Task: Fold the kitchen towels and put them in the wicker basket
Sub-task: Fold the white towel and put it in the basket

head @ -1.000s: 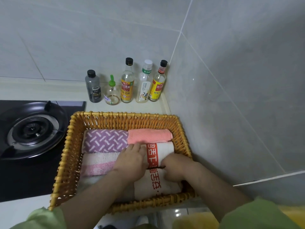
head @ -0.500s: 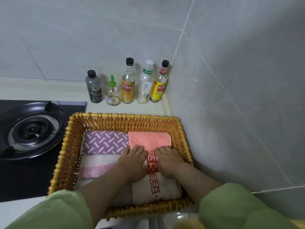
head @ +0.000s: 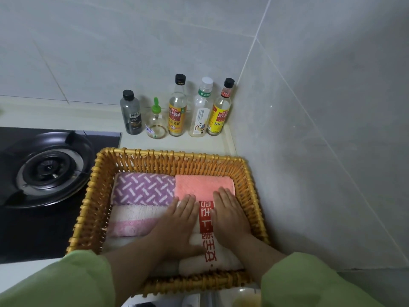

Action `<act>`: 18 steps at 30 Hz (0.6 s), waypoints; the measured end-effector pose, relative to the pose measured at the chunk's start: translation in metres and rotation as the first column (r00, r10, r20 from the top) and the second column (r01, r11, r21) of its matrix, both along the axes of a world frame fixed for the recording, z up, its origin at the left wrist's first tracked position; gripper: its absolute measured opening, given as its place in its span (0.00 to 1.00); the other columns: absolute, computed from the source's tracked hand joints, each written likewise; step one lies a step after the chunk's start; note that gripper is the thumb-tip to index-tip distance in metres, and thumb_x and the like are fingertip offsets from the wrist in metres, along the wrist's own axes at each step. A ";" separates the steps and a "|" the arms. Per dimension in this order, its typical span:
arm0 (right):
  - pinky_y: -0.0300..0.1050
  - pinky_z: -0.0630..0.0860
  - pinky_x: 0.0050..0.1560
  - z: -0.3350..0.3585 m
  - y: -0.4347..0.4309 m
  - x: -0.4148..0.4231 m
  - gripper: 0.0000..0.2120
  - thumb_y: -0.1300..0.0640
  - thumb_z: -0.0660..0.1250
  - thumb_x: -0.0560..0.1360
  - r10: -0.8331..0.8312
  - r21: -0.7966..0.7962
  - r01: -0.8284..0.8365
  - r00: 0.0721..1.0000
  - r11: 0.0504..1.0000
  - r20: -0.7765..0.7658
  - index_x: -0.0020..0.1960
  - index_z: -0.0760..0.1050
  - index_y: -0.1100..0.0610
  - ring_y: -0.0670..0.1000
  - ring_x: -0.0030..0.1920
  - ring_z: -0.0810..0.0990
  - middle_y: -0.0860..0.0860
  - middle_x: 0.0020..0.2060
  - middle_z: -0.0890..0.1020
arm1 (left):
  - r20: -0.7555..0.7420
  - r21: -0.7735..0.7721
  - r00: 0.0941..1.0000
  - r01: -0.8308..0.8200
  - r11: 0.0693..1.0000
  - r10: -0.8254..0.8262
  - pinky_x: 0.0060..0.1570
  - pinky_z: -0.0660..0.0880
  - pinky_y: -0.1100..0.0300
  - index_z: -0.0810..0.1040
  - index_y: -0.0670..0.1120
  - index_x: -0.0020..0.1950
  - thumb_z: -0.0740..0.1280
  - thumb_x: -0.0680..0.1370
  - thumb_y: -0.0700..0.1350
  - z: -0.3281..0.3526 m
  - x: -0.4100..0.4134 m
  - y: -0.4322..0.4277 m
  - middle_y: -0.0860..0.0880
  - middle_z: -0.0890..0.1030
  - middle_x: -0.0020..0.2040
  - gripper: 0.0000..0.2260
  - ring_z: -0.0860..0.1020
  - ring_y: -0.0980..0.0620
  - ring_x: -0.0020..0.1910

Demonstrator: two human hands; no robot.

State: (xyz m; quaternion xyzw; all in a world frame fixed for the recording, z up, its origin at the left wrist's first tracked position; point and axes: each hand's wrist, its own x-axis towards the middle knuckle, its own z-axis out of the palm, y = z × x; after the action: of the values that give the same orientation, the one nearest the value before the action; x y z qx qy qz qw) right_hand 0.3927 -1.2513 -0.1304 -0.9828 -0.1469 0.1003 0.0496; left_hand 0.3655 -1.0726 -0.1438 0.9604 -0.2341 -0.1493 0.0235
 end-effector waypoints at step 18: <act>0.51 0.40 0.76 0.003 0.006 0.004 0.38 0.40 0.28 0.77 0.017 -0.050 -0.025 0.989 0.998 -0.148 0.79 0.49 0.58 0.55 0.79 0.46 0.56 0.79 0.51 | -0.059 0.085 0.997 0.060 0.995 -0.055 0.75 0.36 0.43 0.35 0.43 0.78 0.46 0.71 0.77 0.003 0.004 0.006 0.41 0.36 0.78 0.50 0.34 0.43 0.77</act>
State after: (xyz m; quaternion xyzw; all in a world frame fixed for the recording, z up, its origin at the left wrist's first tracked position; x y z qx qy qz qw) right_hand 0.3972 -1.2451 -0.1272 -0.9721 -0.1504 0.1768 0.0340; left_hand 0.3697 -1.0669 -0.1404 0.9488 -0.2541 -0.1871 -0.0160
